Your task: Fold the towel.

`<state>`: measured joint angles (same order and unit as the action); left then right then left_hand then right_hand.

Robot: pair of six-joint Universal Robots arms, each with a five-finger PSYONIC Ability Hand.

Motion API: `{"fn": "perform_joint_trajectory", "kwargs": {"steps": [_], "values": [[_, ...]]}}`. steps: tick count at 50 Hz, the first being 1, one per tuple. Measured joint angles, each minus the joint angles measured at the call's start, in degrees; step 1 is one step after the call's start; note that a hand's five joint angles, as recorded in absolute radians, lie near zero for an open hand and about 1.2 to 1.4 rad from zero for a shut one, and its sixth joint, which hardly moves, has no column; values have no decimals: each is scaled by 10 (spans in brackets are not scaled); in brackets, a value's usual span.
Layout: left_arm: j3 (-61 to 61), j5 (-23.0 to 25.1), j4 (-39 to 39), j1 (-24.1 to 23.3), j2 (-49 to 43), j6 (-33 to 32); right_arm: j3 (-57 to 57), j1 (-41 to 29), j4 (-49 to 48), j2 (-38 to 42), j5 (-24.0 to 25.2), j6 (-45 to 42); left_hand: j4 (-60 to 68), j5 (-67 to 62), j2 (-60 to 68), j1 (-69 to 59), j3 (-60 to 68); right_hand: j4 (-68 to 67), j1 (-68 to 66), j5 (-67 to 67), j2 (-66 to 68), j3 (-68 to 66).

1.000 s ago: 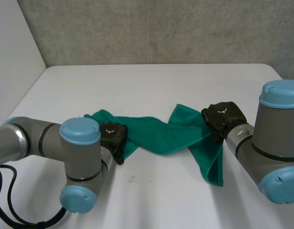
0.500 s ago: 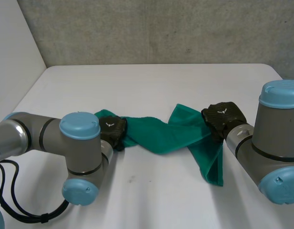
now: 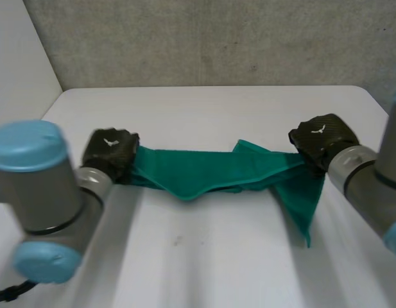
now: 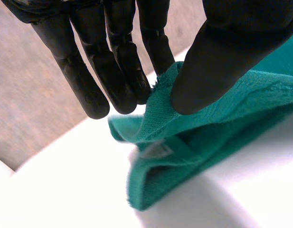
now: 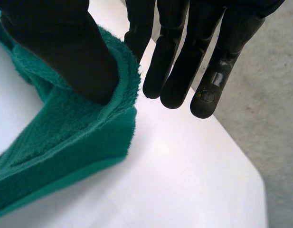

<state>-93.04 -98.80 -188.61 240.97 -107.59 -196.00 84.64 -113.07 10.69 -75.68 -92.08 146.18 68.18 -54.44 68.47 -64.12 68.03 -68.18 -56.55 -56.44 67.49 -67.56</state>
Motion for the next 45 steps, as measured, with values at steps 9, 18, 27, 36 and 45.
{"fn": "perform_joint_trajectory", "kwargs": {"steps": [9,18,27,36,45], "values": [[-95,75,47,60,180,-21,4,5,132,-81,-2,-108,2,0,0,0,0,0,0,0,0,-3],[-147,133,32,99,150,-38,39,-5,148,-49,-1,-140,2,0,0,0,1,-2,0,0,2,-4],[4,92,-36,91,-22,-39,-65,-11,83,92,-47,-135,3,0,2,0,2,-2,0,0,2,-4],[269,24,-93,79,-50,-30,-253,-10,-107,81,-85,-122,3,-8,2,-7,3,-2,0,0,2,-4],[319,-7,-223,85,-7,0,-225,-9,-266,-15,-85,-120,3,-29,2,-18,3,-2,0,0,2,-4]]}}
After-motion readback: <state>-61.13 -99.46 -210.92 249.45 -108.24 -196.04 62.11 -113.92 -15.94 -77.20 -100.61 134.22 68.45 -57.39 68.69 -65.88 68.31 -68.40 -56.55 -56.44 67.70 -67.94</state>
